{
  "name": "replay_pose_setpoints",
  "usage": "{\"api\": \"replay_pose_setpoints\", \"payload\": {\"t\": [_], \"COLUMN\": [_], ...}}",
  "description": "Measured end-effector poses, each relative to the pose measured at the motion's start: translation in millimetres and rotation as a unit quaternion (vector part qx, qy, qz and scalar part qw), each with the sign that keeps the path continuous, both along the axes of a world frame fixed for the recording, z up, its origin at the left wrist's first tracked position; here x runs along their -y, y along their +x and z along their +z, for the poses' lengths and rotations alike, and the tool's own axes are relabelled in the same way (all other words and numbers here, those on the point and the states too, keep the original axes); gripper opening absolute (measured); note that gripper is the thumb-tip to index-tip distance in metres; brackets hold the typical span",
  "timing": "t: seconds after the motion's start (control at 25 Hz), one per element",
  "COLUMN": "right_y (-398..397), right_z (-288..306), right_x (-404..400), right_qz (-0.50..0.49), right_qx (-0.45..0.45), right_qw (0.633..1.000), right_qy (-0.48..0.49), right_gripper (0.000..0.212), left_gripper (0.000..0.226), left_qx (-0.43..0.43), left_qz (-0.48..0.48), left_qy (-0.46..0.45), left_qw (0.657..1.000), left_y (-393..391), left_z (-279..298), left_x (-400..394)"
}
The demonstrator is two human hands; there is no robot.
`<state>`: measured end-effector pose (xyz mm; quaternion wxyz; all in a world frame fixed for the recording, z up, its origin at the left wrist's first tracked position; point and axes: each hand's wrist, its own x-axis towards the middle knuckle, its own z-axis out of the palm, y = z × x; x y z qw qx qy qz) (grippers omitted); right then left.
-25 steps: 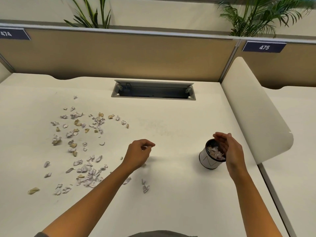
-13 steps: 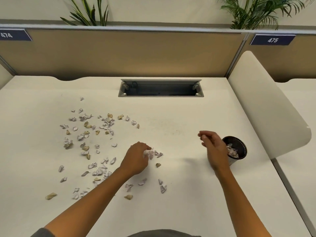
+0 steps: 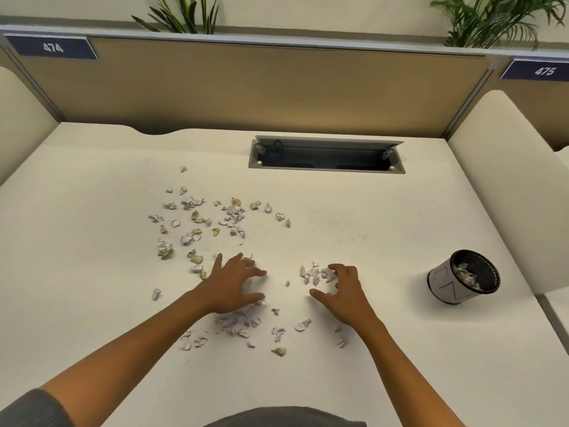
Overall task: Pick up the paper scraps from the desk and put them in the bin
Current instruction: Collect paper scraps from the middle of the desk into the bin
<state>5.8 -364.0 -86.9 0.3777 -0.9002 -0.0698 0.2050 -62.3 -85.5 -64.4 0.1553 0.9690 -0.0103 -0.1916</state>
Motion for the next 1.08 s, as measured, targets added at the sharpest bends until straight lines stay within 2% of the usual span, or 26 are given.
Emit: {"api": "replay_pose_setpoints", "payload": {"t": [0.16,0.24,0.4,0.6,0.8,0.96,1.08], "right_y": [2,2,-2,-12,-22,-24,-26], "right_z": [-3,-5,-8,-10,-6,3,8], "right_x": [-26,-40,-66,-84,-85,-82,-81], "right_qz": [0.03,0.033,0.056,0.036,0.009,-0.065,-0.15], "right_qx": [0.037,0.057,0.11,0.122,0.125,0.07,-0.055], "right_qw": [0.999,0.998,0.992,0.992,0.992,0.987,0.957], "right_qy": [-0.008,-0.002,-0.036,-0.022,0.012,0.127,0.241], "right_gripper": [0.074,0.072,0.049,0.014,0.01,0.015,0.016], "left_gripper": [0.082,0.082,0.059,0.023,0.015,0.013,0.011], "left_qx": [-0.031,-0.031,-0.006,0.025,0.035,0.026,0.037], "left_qz": [-0.015,-0.021,-0.008,0.035,0.099,0.14,0.18], "left_qy": [-0.004,-0.027,-0.081,-0.112,-0.139,-0.168,-0.212], "left_qw": [0.999,0.999,0.997,0.993,0.985,0.976,0.96], "left_y": [-17,-24,-27,-16,-10,-6,-1], "left_z": [0,0,-2,-2,-3,4,16], "left_x": [-18,-23,-28,-27,-30,-32,-31]}}
